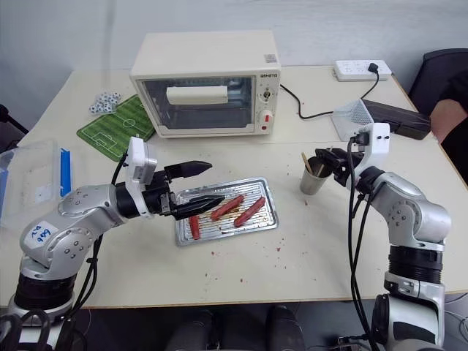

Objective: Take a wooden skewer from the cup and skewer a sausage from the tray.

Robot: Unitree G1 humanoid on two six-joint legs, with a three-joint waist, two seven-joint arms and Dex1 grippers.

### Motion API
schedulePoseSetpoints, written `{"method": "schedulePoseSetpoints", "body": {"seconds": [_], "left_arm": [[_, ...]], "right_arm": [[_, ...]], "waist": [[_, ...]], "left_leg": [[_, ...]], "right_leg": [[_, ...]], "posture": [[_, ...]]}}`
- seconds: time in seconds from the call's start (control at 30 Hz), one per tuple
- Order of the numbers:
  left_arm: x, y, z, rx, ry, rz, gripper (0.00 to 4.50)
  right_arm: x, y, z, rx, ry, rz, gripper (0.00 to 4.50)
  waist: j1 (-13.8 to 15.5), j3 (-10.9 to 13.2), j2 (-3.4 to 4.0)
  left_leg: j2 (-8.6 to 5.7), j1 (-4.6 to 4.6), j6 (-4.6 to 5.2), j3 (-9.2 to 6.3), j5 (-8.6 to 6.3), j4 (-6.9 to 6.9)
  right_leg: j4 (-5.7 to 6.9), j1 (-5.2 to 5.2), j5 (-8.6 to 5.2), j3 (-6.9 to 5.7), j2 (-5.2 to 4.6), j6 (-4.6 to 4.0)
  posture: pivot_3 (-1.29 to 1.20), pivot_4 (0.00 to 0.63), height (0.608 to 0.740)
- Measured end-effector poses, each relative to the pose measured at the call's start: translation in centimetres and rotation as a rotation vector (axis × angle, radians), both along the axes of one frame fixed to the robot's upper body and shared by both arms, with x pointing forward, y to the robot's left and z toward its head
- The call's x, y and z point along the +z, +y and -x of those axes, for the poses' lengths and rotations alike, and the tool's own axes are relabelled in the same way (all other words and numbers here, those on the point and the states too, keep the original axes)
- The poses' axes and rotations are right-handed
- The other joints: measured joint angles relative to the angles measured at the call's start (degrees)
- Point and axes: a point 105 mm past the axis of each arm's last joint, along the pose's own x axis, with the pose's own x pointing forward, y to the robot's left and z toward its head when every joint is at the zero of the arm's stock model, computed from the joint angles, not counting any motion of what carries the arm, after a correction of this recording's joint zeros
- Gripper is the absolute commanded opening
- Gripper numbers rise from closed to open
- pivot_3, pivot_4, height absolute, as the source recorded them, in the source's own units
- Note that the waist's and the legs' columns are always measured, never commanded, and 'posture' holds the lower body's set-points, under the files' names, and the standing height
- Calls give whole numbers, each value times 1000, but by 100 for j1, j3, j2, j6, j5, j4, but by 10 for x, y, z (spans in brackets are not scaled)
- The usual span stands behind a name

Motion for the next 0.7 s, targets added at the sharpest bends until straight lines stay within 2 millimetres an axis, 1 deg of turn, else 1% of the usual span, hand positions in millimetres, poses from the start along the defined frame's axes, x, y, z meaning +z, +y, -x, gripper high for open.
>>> {"method": "schedulePoseSetpoints", "body": {"seconds": [0.03, 0.13, 0.23, 0.27, 0.47, 0.53, 0.6, 0.67, 0.7], "left_arm": [[0, 0, -1, 1, -1, 2, 4500], [-1, 2, -5, 10, 2, 1, 4500], [1, -3, -5, -8, -9, 0, 4500], [1, -4, -5, -14, -12, 1, 4500], [0, -7, -3, -34, -13, -1, 4500], [1, -8, -3, -40, -18, 10, 4500], [1, -9, -3, -44, -21, 20, 4500], [2, -11, -3, -41, -26, 34, 4500], [3, -13, -4, -40, -29, 47, 4500]], "right_arm": [[0, 0, 0, -1, 0, -2, 1907], [1, 0, 0, -1, -2, -6, 1321], [2, -1, 1, -5, -8, -15, 302], [3, -1, 1, -4, -10, -15, 29], [5, -1, 1, -10, -15, -13, 29], [8, 0, 2, -10, -23, -19, 29], [15, -2, 4, -17, -36, -34, 29], [27, -1, 5, -17, -52, -42, 29], [38, -1, 7, -14, -71, -44, 29]], "waist": [[0, 0, 0], [-1, 0, 0], [0, 0, 0], [0, 0, 0], [-2, 0, 0], [-1, 0, 0], [2, 0, 0], [-1, 0, 0], [0, 0, 0]], "left_leg": [[0, 0, 0, 0, 0, 0], [-2, 0, 0, 1, 0, 0], [0, -2, 0, 1, 0, 0], [1, -2, 0, 1, 0, 0], [1, -2, 0, 1, 0, -1], [3, -2, 0, 1, 0, 0], [6, -3, 0, 2, 0, 0], [6, -3, 2, 4, 1, 0], [6, -4, 3, 4, 2, 0]], "right_leg": [[0, 0, 0, 0, 0, 0], [1, -1, 0, 0, 1, 0], [1, -2, 0, 0, 0, 0], [1, -2, 0, 1, -1, 0], [1, -3, 0, 1, 0, 0], [2, -4, 0, 2, 0, 0], [2, -5, 0, 2, -1, 0], [3, -6, 0, 5, -3, 0], [4, -8, 0, 6, -3, 0]], "posture": [[0, 150, 740], [0, 150, 740], [0, 150, 740], [0, 150, 740], [0, 150, 740], [0, 150, 740], [0, 150, 740], [0, 150, 740], [0, 150, 740]]}}
